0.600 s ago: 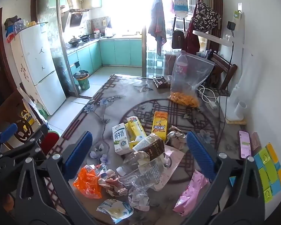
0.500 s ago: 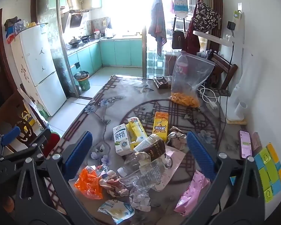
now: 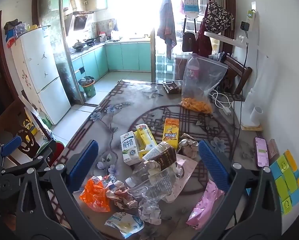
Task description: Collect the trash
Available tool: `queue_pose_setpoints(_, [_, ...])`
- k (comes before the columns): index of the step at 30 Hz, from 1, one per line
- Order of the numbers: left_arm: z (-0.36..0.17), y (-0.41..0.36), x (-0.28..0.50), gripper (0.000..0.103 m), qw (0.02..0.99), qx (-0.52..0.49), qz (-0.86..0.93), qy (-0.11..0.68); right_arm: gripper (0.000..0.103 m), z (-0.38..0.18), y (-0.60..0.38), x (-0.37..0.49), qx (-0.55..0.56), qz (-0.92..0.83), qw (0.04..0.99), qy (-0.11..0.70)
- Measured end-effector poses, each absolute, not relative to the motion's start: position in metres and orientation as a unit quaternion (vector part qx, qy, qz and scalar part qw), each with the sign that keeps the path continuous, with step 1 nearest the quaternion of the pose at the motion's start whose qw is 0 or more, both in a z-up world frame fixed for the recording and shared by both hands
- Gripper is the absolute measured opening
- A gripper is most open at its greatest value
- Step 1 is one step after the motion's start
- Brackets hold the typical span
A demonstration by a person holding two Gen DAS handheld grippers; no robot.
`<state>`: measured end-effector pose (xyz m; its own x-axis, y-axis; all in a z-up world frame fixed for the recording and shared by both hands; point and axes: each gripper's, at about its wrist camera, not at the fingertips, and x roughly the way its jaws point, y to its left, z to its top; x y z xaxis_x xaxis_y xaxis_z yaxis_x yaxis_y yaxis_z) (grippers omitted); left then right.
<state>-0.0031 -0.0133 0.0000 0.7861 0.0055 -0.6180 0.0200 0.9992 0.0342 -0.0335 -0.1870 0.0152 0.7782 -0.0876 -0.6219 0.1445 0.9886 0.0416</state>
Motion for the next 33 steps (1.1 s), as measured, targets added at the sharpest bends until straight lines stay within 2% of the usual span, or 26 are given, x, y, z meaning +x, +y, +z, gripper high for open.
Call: queue_pose_setpoints(33, [-0.007,-0.003,0.001,0.095,0.939,0.009,-0.004,0.344,0.099,0.009,-0.189,-0.036,0.051,-0.066,0.940,0.332])
